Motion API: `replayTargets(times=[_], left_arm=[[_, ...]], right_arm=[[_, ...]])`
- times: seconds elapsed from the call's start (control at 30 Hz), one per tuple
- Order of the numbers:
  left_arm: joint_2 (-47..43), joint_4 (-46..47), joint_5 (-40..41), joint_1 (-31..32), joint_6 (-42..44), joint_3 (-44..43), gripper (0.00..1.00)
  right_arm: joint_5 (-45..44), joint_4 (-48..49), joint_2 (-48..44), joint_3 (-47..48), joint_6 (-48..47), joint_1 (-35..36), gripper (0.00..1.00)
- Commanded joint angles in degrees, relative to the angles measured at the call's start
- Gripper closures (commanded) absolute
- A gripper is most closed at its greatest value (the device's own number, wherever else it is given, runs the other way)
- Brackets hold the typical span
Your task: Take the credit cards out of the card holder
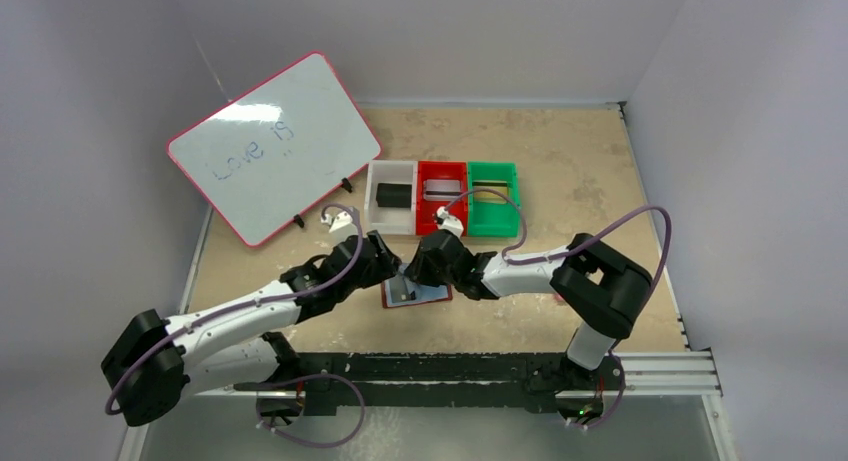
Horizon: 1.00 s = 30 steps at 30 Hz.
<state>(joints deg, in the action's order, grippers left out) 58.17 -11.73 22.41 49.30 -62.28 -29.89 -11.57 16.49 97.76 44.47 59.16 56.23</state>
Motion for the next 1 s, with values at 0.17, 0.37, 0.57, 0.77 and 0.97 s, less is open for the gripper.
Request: replayTargets(times=[0.17,0.37,0.57,0.77,0.97], left_arm=[[7.8,14.9,-7.0,0.2,-1.4,1.4,0.45],[11.4,20.2,-5.5,0.2,-5.3,4.1,0.45],[11.2,24.0,-1.8,0.2,-9.8,6.1,0.45],[12.1,24.0,-1.0,0.2,-12.9,6.6,0.55],[12.0,24.3,-0.4,0.2,-15.2,8.3,0.60]], right_arm=[[3.9,2.8,0.2,-5.8,3.4,-1.8,0.69],[4.9,4.3,1.1,-6.7,4.2,-2.3,0.69],[4.9,5.0,0.6,-7.7,4.6,-2.5,0.68],[4.7,5.1,0.3,-8.0,4.8,-2.6,0.68],[4.8,5.3,0.1,-8.2,4.9,-2.7,0.67]])
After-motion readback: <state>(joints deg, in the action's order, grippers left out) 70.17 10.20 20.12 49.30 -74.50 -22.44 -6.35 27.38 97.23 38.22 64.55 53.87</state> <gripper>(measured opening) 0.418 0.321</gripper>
